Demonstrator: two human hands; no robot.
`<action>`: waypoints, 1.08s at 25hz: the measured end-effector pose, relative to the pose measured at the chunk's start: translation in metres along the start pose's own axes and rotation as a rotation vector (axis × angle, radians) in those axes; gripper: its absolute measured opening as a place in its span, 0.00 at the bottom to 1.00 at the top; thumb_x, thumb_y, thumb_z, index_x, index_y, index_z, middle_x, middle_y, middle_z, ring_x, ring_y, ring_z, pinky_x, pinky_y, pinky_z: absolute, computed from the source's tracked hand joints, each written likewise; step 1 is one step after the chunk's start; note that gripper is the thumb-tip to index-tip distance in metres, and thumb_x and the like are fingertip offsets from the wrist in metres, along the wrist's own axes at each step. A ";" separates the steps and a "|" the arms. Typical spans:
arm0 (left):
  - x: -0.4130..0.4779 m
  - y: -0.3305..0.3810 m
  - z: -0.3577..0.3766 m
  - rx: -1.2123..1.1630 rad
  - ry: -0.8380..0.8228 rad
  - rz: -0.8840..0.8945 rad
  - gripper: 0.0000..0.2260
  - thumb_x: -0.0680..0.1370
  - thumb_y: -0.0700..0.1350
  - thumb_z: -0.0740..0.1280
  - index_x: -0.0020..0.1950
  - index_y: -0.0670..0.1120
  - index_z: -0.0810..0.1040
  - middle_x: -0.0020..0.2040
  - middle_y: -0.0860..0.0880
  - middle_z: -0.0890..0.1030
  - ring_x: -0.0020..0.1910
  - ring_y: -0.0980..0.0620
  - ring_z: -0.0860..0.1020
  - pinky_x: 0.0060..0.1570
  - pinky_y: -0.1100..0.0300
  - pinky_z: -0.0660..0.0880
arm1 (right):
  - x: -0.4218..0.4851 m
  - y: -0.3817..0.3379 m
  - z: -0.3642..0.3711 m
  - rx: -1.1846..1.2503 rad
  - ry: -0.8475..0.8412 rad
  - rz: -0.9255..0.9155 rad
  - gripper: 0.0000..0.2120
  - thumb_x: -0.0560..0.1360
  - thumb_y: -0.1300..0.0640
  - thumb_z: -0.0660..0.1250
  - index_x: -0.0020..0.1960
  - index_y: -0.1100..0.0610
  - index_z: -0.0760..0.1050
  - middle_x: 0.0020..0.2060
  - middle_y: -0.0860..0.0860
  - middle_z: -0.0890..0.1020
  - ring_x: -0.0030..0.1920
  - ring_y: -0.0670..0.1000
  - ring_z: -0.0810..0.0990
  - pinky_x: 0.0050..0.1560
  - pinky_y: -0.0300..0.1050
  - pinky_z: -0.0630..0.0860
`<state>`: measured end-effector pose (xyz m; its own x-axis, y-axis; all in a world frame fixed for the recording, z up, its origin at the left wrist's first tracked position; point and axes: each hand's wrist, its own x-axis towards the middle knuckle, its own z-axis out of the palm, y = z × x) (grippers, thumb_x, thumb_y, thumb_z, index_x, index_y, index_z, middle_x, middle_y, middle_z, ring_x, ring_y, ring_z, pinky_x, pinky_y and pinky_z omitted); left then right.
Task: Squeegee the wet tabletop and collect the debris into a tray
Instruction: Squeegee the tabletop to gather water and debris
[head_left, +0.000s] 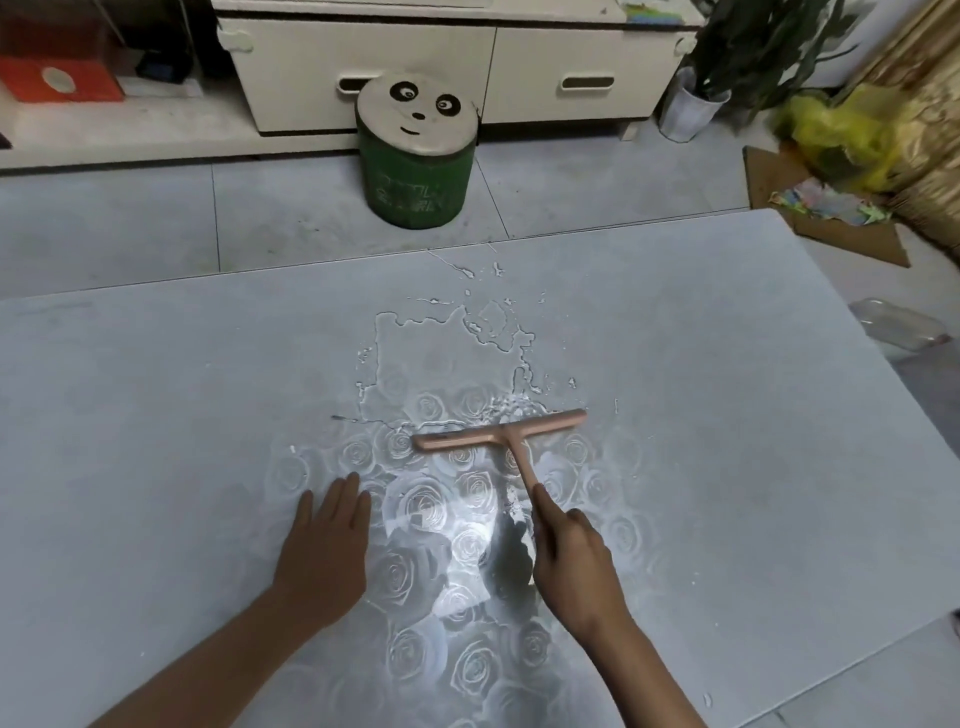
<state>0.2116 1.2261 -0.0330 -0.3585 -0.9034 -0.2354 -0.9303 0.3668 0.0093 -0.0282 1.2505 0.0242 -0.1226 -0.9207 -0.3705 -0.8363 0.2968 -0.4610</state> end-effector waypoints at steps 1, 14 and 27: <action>0.003 0.002 0.000 -0.013 0.001 -0.024 0.21 0.54 0.33 0.72 0.47 0.32 0.83 0.52 0.33 0.82 0.48 0.36 0.83 0.43 0.37 0.78 | -0.005 0.005 -0.008 0.020 0.001 -0.008 0.23 0.82 0.55 0.53 0.75 0.41 0.56 0.41 0.49 0.69 0.44 0.54 0.75 0.40 0.40 0.65; 0.001 0.004 -0.001 0.062 0.023 -0.062 0.26 0.63 0.39 0.48 0.47 0.31 0.83 0.51 0.33 0.82 0.47 0.36 0.83 0.41 0.36 0.77 | -0.012 0.015 -0.019 -0.041 -0.049 0.033 0.23 0.82 0.52 0.50 0.76 0.44 0.53 0.45 0.51 0.69 0.49 0.58 0.77 0.43 0.46 0.69; -0.125 -0.047 -0.163 -0.148 -0.339 -0.305 0.26 0.81 0.46 0.52 0.78 0.44 0.49 0.79 0.46 0.47 0.78 0.51 0.48 0.75 0.50 0.44 | -0.084 -0.120 -0.136 0.093 -0.153 0.097 0.15 0.80 0.58 0.57 0.66 0.54 0.72 0.36 0.51 0.78 0.30 0.51 0.75 0.30 0.45 0.76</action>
<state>0.2870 1.2854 0.1538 -0.0445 -0.8324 -0.5523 -0.9990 0.0383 0.0228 0.0098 1.2579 0.2202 -0.1111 -0.8396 -0.5318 -0.7705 0.4108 -0.4875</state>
